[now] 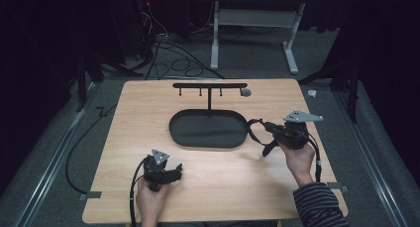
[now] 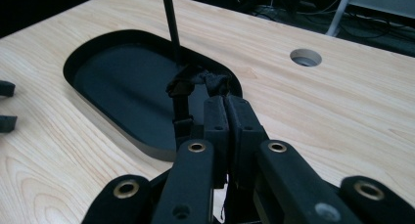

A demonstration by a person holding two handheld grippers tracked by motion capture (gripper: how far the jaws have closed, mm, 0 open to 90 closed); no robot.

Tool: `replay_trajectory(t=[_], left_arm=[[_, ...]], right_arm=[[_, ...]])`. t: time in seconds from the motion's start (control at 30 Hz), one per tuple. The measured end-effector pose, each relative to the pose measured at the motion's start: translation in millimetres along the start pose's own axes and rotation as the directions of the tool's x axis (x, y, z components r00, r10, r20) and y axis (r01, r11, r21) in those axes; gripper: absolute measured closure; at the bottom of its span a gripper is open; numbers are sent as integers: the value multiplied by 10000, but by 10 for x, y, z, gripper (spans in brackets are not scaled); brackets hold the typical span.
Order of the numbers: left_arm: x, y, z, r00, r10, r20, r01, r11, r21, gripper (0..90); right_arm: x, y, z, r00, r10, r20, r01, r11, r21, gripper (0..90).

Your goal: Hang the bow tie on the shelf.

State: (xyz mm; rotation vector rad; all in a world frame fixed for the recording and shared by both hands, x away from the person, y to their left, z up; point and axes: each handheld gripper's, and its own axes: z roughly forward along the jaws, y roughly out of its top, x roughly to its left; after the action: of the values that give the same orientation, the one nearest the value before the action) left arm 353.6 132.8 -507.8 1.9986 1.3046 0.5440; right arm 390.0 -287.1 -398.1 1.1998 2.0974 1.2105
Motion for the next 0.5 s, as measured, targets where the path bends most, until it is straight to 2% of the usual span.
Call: replay_trajectory(t=[0.3,0.5], left_arm=[[1,1,-1,10000,4,12,-4,10000,15,174],[1,0,-1,10000,4,12,-4,10000,14,174]], right_arm=[[23,109,31,9998,-203,-40,203,9998,22,893],[8,185,49,9998,-146,-95,145,9998,-103,893]])
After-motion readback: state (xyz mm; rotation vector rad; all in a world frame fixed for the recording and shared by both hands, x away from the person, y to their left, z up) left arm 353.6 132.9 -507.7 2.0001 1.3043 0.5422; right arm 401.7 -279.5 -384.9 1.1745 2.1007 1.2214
